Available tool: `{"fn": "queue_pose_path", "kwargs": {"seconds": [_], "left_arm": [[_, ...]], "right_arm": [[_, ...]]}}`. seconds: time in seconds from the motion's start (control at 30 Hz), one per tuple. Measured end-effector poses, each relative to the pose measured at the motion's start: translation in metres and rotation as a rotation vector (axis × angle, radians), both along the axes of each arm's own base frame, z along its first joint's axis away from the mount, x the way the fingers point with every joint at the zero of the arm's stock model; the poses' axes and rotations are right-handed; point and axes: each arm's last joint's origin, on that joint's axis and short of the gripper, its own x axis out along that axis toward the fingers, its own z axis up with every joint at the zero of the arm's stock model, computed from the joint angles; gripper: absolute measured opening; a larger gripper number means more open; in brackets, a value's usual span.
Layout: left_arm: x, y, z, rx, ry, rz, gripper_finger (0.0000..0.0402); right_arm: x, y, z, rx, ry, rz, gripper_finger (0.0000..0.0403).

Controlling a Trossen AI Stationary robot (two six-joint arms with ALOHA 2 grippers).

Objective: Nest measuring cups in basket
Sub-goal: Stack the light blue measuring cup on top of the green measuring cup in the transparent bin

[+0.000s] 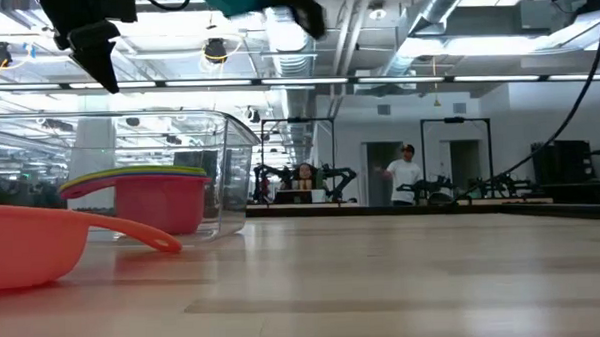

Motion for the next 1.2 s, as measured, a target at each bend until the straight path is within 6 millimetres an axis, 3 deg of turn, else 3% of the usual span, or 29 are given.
{"fn": "queue_pose_path", "kwargs": {"seconds": [0.13, 0.27, 0.47, 0.63, 0.8, 1.2], "left_arm": [[0.000, 0.000, 0.000, 0.004, 0.000, 0.002, 0.0000], [0.000, 0.000, 0.000, 0.014, 0.001, 0.007, 0.0000], [0.000, 0.001, 0.000, 0.023, 0.008, 0.004, 0.0000], [0.000, 0.001, 0.000, 0.028, 0.015, -0.002, 0.0000], [0.000, 0.001, 0.000, 0.028, 0.015, -0.003, 0.0000], [0.000, 0.001, 0.000, 0.035, 0.036, -0.029, 0.0000]], "right_arm": [[0.031, -0.012, 0.004, 0.046, -0.015, -0.085, 0.0024], [0.059, -0.016, -0.006, 0.157, 0.015, -0.188, 0.0024], [0.087, -0.009, -0.042, 0.255, 0.152, -0.283, 0.0024], [0.090, -0.004, -0.061, 0.321, 0.254, -0.398, 0.0024], [0.084, -0.007, -0.078, 0.277, 0.335, -0.566, 0.0024], [0.086, -0.017, -0.075, 0.296, 0.287, -0.636, 0.0044]]}}
